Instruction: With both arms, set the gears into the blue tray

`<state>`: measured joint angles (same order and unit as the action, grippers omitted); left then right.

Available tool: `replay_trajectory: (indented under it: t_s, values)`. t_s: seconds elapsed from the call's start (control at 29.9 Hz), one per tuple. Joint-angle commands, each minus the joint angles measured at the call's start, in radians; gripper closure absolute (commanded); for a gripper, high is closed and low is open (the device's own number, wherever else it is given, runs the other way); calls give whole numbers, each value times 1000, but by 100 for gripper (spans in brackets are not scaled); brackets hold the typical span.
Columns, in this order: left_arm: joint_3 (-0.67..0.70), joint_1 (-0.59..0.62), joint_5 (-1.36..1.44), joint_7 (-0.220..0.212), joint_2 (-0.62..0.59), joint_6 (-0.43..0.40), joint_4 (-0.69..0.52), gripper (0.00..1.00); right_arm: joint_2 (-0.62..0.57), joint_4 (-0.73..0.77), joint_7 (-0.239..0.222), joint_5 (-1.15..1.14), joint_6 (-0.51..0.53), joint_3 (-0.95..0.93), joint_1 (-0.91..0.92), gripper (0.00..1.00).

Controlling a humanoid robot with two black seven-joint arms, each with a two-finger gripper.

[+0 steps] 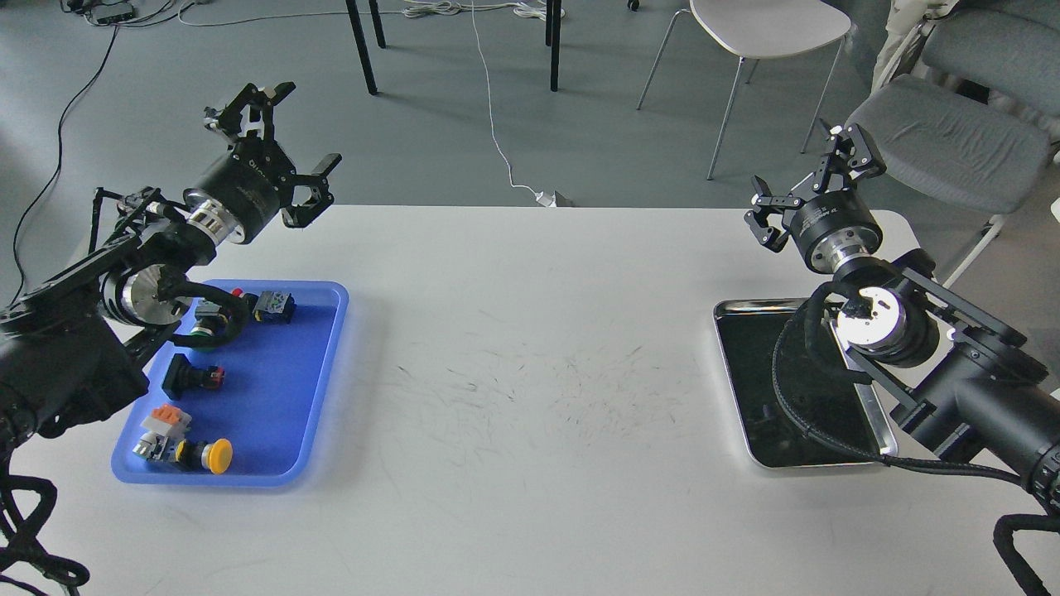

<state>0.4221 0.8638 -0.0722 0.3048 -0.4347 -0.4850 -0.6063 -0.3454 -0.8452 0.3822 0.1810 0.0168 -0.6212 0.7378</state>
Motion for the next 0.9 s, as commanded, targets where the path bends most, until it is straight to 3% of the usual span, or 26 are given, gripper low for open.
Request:
replay_trajectory:
  t_s: [0.0,0.13,0.57,0.87]
  values:
    - [0,-2,6,3,1,-4,0,1,0,0,1,0,0,0,0,1]
    - [1,-2,6,20,1,-4,6,1,0,0,0,0,0,1,0,1]
    - [-3,7,2,13,-6,-4,71,1,0,0,-6,2,-9,5,-2,1]
    - [3,7,-3,49,1,-4,74,1,-1,-9,-20,5,34,29,-3,1]
